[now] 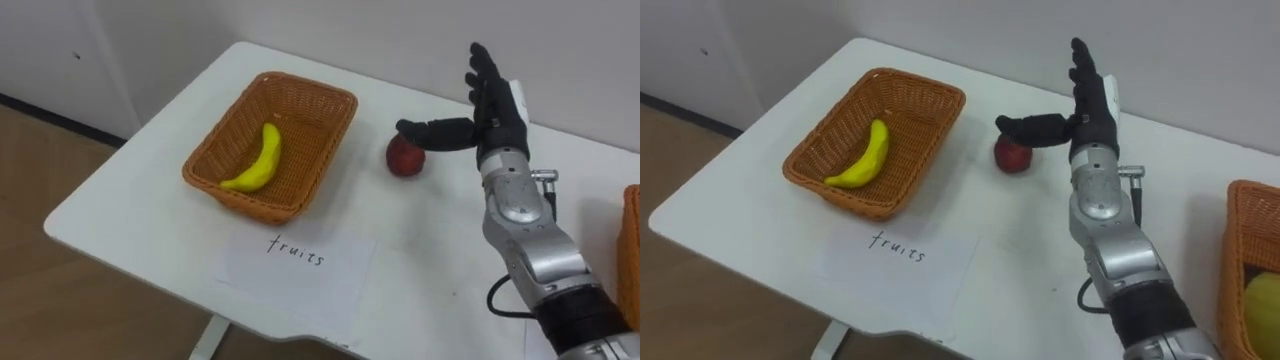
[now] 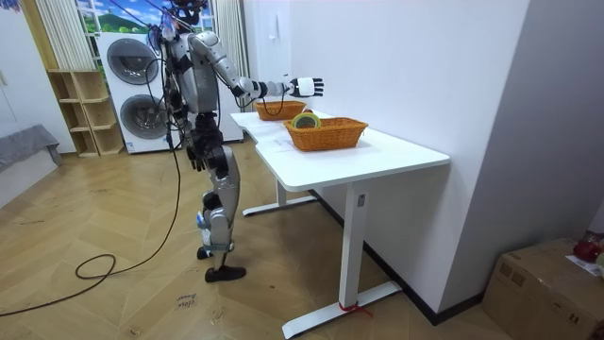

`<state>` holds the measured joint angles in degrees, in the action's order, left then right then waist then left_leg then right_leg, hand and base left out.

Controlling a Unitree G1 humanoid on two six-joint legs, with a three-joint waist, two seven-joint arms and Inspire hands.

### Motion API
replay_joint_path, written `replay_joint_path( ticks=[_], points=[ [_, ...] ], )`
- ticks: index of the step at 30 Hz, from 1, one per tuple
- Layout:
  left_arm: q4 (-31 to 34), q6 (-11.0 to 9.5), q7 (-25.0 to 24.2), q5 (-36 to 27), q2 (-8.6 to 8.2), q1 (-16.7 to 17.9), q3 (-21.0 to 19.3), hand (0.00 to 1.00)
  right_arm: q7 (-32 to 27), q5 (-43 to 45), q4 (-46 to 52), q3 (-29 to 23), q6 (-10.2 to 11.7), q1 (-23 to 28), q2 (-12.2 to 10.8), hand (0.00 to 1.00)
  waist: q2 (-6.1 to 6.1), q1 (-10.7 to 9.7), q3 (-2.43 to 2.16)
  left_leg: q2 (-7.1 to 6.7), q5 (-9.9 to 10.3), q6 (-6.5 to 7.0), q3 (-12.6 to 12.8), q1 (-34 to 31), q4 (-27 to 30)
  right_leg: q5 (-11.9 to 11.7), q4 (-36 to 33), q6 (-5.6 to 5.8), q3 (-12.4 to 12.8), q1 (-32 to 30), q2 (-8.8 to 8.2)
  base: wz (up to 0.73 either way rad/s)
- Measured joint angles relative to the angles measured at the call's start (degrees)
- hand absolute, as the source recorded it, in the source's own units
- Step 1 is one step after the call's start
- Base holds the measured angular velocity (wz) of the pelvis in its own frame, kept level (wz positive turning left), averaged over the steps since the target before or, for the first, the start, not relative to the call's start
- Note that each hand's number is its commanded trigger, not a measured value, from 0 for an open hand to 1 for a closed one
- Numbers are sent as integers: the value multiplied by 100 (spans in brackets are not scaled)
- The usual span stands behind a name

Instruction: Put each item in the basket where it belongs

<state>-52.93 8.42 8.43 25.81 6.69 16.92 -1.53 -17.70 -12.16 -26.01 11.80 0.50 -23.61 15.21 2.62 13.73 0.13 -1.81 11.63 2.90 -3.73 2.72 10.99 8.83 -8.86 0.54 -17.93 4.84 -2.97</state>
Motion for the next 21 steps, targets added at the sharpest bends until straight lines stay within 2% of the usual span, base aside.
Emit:
replay_joint_path(
  ticks=[7,21],
  points=[
    [-6,-7,0,-160,8,-178,-1,0,12,-8,-543,-17,15,-17,2,0,-30,-42,30,7,-3,-1,46,-170,36,-1,-37,-2,53,-210,-33,-2],
    [-6,-17,224,-389,30,-108,99,0,14,-74,-608,-13,22,-18,2,0,-56,-91,57,9,-3,0,60,-221,35,-1,-80,-2,42,-289,-44,0]
  ],
)
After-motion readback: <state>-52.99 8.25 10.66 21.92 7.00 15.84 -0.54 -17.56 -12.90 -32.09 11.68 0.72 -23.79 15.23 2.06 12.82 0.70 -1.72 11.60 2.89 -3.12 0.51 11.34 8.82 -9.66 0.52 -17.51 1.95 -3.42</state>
